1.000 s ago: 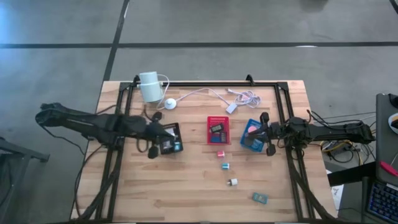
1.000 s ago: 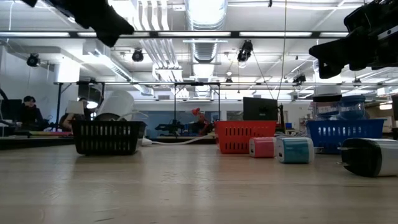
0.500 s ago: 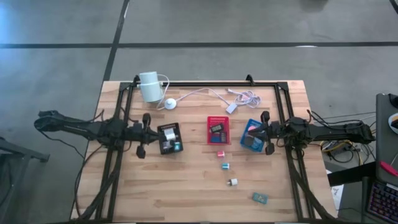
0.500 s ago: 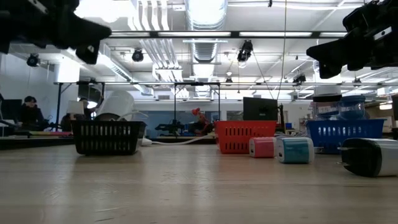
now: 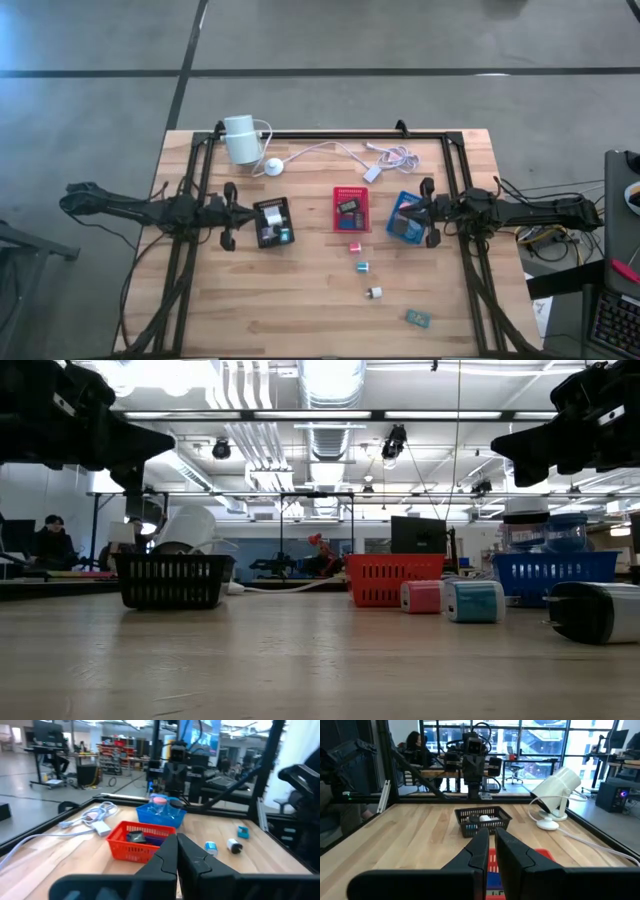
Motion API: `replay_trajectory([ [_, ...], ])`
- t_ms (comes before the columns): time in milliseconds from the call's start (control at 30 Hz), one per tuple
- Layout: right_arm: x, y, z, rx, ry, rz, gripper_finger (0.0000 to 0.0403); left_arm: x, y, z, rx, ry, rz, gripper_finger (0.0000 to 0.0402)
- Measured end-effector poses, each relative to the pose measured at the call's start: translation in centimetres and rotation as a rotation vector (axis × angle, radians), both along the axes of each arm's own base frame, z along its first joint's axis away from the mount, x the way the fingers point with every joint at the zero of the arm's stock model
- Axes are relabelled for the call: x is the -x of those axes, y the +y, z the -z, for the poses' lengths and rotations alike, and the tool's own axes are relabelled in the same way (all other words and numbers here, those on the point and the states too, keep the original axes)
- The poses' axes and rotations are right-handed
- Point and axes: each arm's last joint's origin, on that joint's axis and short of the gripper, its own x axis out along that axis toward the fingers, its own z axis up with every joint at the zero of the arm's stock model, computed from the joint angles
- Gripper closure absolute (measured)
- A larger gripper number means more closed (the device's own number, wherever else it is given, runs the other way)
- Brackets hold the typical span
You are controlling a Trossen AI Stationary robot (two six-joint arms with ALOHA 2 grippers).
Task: Pick & Place Office items
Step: Put the light blue digital clock into the red bin
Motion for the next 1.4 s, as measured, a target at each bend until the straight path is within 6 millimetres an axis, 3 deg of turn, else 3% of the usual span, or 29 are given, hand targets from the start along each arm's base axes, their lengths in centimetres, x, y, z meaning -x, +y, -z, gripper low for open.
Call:
replay_trajectory([
  [1400,0.00,-0.07,0.00,-0.005,0.000,0.026,0.0374,0.01,0.04,0.43,0.012,0.042,-0.014,0.0396],
])
